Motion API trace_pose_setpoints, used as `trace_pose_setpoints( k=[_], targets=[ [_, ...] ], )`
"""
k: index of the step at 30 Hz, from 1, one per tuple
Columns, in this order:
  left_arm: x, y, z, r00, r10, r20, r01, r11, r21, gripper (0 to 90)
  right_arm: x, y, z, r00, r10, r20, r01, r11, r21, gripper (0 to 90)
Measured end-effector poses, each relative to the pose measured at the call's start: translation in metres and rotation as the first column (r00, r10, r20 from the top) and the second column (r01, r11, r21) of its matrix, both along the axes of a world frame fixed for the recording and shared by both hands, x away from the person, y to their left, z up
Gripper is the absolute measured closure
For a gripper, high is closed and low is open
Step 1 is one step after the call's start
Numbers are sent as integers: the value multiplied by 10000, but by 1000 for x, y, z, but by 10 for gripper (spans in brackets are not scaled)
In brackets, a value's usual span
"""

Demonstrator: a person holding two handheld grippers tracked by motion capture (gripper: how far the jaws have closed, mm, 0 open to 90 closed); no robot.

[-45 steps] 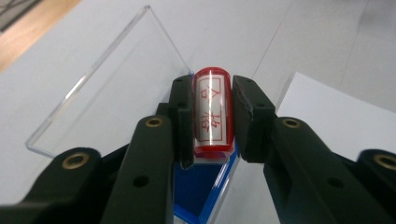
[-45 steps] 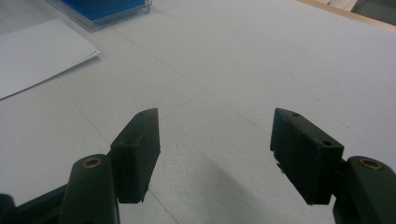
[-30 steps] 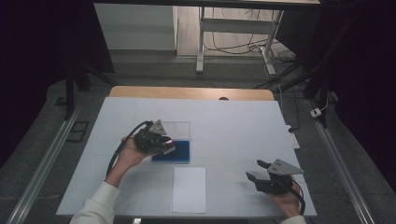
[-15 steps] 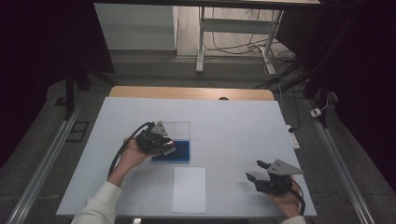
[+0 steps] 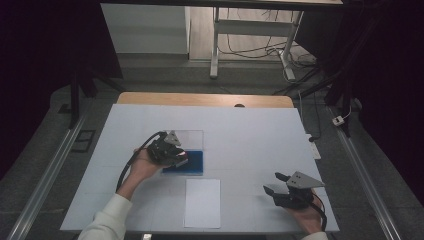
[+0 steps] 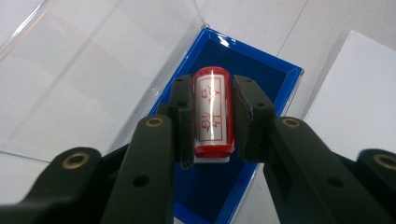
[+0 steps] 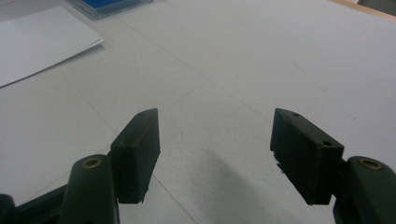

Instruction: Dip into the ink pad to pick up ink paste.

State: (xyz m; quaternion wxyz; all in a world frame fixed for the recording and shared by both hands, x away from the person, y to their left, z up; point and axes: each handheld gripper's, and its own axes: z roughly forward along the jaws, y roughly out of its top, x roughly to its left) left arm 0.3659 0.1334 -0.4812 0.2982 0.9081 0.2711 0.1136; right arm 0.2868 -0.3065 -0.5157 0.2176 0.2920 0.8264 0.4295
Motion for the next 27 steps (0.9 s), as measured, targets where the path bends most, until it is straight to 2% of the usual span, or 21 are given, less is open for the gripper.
trace_pose_setpoints(
  k=[11,18,27],
  targets=[
    [0,0,-1,9999,120,-61,-120,9999,-45,710,0,1,0,10000,-60,7,60,9999,-114,324],
    [-2,-4,-1,9997,227,-9,-227,9993,296,711,0,2,-1,9999,62,-151,-64,9999,-122,324],
    [-3,-10,-3,9994,353,50,-355,9972,662,713,0,4,-1,9999,33,-106,-35,9998,-196,323]
  ],
)
